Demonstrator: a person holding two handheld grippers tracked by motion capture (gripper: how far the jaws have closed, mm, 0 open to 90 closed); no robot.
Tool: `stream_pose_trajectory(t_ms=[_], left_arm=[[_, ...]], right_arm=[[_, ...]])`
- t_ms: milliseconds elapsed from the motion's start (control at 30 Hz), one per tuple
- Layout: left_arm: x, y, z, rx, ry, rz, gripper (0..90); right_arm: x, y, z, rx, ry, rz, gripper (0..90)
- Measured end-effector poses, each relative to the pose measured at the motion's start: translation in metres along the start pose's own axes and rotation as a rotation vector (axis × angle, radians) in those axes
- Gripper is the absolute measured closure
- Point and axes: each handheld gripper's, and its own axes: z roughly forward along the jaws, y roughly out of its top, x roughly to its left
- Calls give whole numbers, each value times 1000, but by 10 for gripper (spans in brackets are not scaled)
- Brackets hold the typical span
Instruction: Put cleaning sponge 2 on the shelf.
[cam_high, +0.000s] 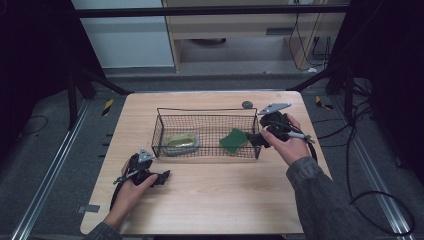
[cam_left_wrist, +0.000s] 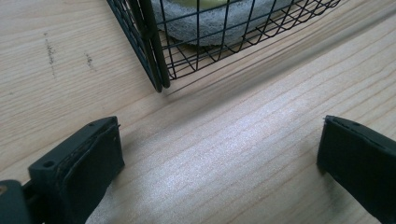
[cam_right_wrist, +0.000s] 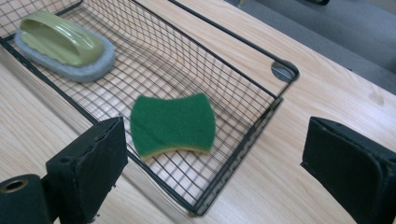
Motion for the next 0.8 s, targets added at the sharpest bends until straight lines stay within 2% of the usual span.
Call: stream_pose_trajectory(t_ms=[133, 167, 300, 500, 800], left_arm=[[0, 0, 0, 0, 0, 0, 0], [0, 0, 0, 0, 0, 0, 0], [0, 0, 0, 0, 0, 0, 0], [0, 0, 0, 0, 0, 0, 0], [0, 0, 0, 0, -1, 0, 0]], right_arm=[[-7, -11, -3, -13, -13, 25, 69], [-12, -20, -6, -22, -29, 52, 69], [-20, -40, -11, -31, -50, 95, 69], [-33, -74, -15, -16, -60, 146, 79], [-39, -114, -8, 16, -71, 203, 73]])
